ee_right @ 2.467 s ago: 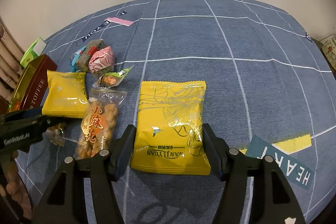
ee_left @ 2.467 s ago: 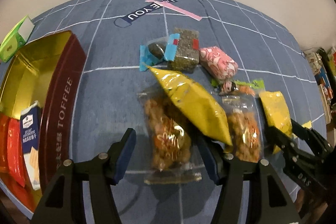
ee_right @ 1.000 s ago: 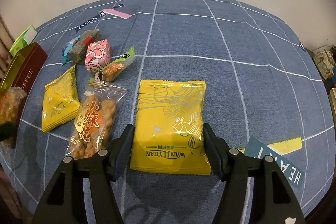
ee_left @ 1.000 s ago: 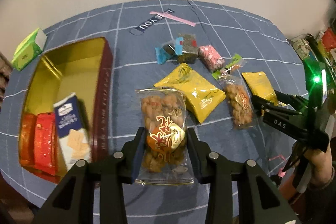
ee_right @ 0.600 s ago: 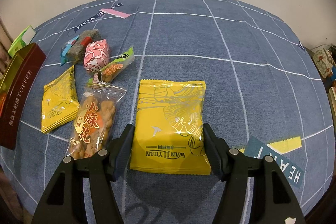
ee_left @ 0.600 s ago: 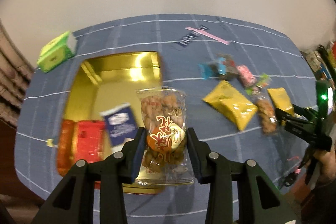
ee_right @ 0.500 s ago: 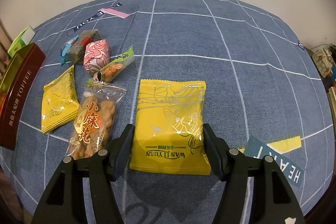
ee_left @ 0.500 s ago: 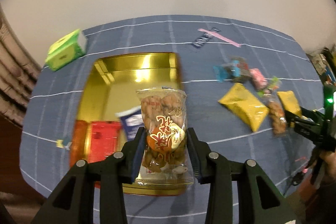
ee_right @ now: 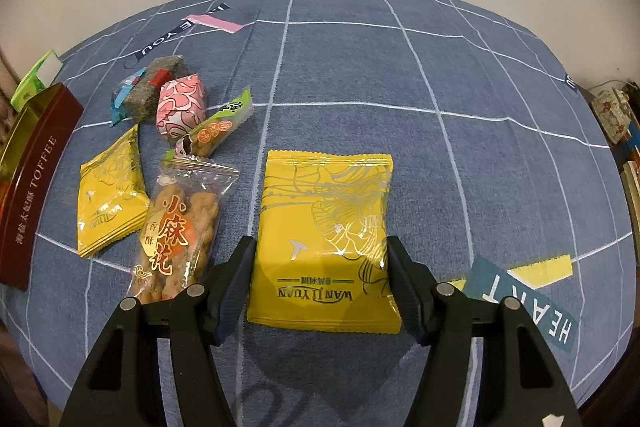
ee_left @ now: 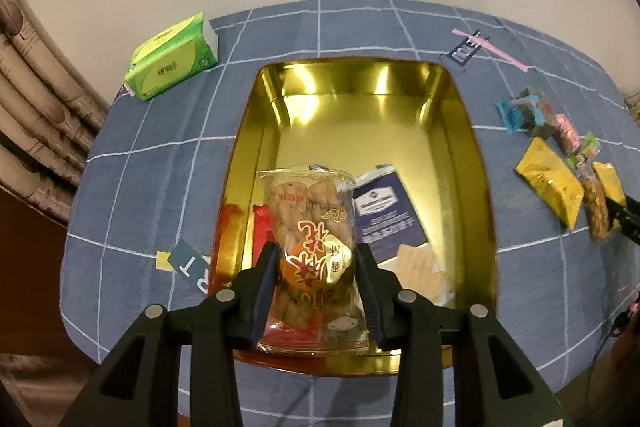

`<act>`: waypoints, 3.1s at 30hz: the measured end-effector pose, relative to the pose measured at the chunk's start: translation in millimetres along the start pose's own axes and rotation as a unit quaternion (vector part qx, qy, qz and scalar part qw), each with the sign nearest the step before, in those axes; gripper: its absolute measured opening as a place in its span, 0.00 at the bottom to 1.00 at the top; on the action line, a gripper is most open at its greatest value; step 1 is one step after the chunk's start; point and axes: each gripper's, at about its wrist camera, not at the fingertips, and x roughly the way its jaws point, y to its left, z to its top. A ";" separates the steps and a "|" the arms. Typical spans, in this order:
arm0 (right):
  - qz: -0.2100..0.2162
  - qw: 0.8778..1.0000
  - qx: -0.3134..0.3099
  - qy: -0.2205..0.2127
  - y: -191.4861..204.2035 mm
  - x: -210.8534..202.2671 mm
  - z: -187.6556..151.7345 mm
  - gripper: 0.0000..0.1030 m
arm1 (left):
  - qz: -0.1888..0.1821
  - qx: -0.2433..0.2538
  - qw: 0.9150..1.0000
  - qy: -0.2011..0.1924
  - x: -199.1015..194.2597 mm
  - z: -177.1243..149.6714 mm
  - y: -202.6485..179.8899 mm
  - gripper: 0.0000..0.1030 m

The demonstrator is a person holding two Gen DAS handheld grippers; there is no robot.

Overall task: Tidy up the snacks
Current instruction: 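Carry the twisted-snack bag into the tin with the left tool, then open the left tool to release the bag beside the crackers, then carry the yellow WANTYUAN pack into the tin with the right tool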

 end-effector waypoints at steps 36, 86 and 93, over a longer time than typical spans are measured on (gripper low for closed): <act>-0.007 1.000 0.007 0.014 0.2 0.6 3.2 0.58 | -0.021 -0.050 0.999 -0.008 2.1 -11.3 19.7 0.49; 0.139 0.983 -0.118 -0.026 235.8 -75.6 21.2 0.54 | 0.057 -0.225 0.972 -0.047 -31.7 -58.1 97.0 0.49; 0.154 0.972 -0.177 -0.024 276.7 -71.8 13.8 0.54 | 0.067 -0.273 0.959 -0.038 -28.9 -65.5 119.1 0.49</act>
